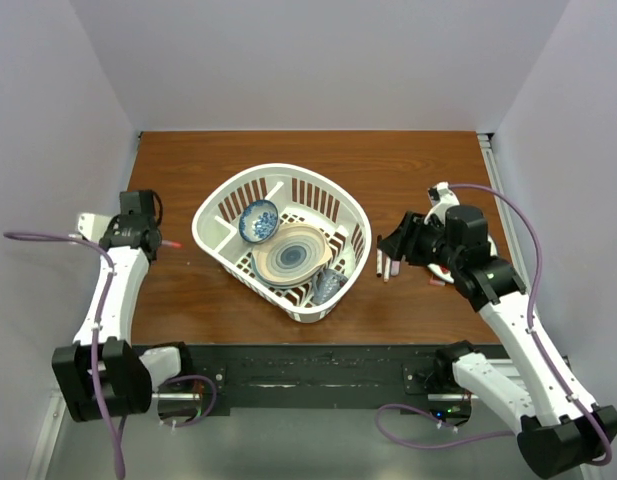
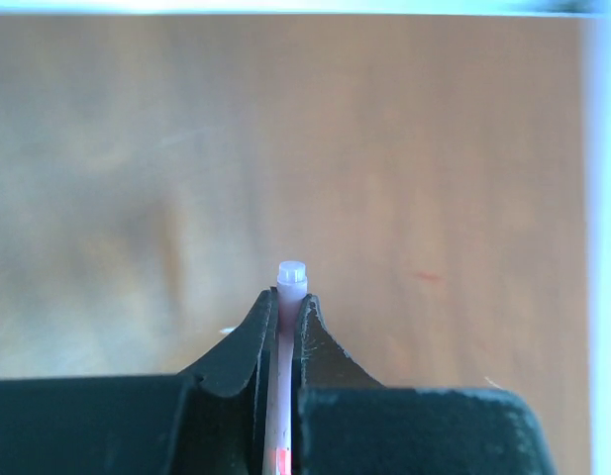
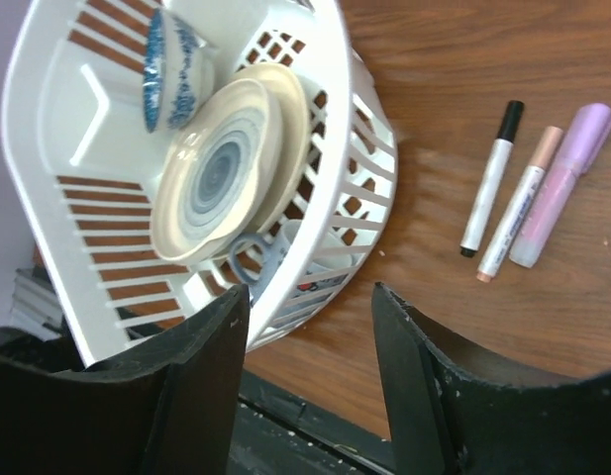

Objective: Insert the pens into the pen caps

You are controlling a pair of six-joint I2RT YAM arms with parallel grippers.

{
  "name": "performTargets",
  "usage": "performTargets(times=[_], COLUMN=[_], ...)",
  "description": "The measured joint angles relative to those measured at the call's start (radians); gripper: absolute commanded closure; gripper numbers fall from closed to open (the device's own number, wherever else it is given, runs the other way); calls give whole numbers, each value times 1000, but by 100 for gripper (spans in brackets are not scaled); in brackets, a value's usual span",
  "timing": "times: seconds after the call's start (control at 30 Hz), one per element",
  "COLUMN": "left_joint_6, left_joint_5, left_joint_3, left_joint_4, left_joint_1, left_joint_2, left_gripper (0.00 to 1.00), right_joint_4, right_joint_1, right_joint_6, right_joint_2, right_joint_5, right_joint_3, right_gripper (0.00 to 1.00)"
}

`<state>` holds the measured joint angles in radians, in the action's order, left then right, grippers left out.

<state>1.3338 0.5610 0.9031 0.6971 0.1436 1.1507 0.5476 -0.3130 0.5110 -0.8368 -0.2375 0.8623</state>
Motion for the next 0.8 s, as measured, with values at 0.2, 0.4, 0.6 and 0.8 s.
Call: performTargets(times=[0.2, 0.4, 0.6, 0.8], left_joint_6=[-338, -736, -1149, -1630], left_joint_5=[-151, -394, -730, -809], left_joint_3=[30, -32, -114, -191], left_joint_4=[-288, -700, -1004, -1050], left_joint_1=[-30, -241, -518, -880], left_joint_2=[-93, -186, -208, -208], left_gripper=[100, 100, 100, 100], right_joint_4=[0, -17, -16, -17], right_joint_1=[0, 0, 0, 0], right_joint_6=[-4, -4, -4, -5], right_joint_2=[-10, -50, -100, -127], right_joint_5=[-76, -158, -211, -270], right_joint_3=[107, 207, 323, 409], right_gripper=[37, 35, 40, 50])
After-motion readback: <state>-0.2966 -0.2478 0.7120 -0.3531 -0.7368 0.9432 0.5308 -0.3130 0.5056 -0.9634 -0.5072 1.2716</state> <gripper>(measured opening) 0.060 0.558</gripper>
